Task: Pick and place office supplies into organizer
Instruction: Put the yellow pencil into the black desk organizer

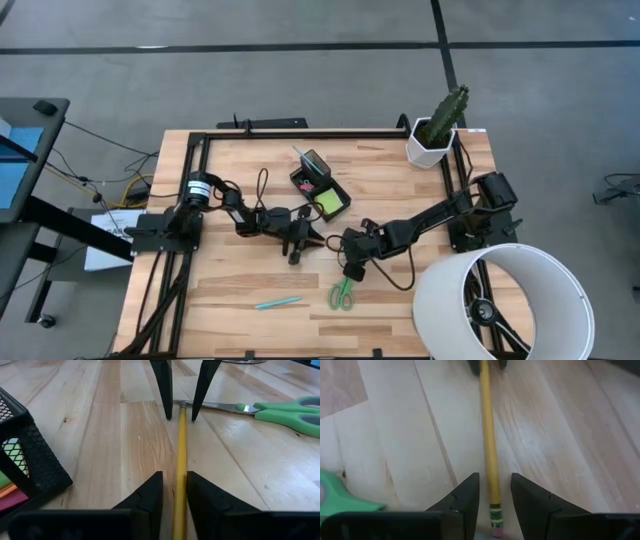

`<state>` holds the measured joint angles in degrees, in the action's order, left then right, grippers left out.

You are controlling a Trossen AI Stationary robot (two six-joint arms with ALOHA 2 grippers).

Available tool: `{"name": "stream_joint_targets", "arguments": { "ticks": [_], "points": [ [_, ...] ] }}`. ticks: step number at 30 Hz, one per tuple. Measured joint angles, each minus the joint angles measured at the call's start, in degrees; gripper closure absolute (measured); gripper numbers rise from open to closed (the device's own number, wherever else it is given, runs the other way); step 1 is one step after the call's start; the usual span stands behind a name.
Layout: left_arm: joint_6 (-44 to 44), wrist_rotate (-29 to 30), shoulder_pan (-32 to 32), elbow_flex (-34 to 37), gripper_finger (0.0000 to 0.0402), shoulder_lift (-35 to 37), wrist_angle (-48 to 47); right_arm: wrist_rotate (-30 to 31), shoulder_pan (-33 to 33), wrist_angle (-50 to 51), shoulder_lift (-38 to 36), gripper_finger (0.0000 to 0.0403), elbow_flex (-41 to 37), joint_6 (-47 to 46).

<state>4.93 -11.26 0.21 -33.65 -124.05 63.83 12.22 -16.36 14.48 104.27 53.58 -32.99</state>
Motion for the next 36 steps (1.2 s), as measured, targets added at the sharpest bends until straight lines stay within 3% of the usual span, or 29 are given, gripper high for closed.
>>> {"name": "stream_joint_targets", "arguments": {
  "ticks": [14,23,36],
  "points": [
    [-1.92,-0.05,-0.17,-0.04,0.0376,-0.04,0.04,0.29,0.00,2.27,2.51,0.0303,0.39,2.77],
    [-3.78,-1.02,-0.17,-0.15,0.0373,-0.04,-0.02,-0.96,0.76,3.06,2.71,0.0391,0.44,0.71],
    [-4.35,-0.69,-0.20,-0.15,0.0372,-0.04,0.00,-2.58,1.06,4.34,2.29,0.0367,1.23,-1.27]
  ]
}}
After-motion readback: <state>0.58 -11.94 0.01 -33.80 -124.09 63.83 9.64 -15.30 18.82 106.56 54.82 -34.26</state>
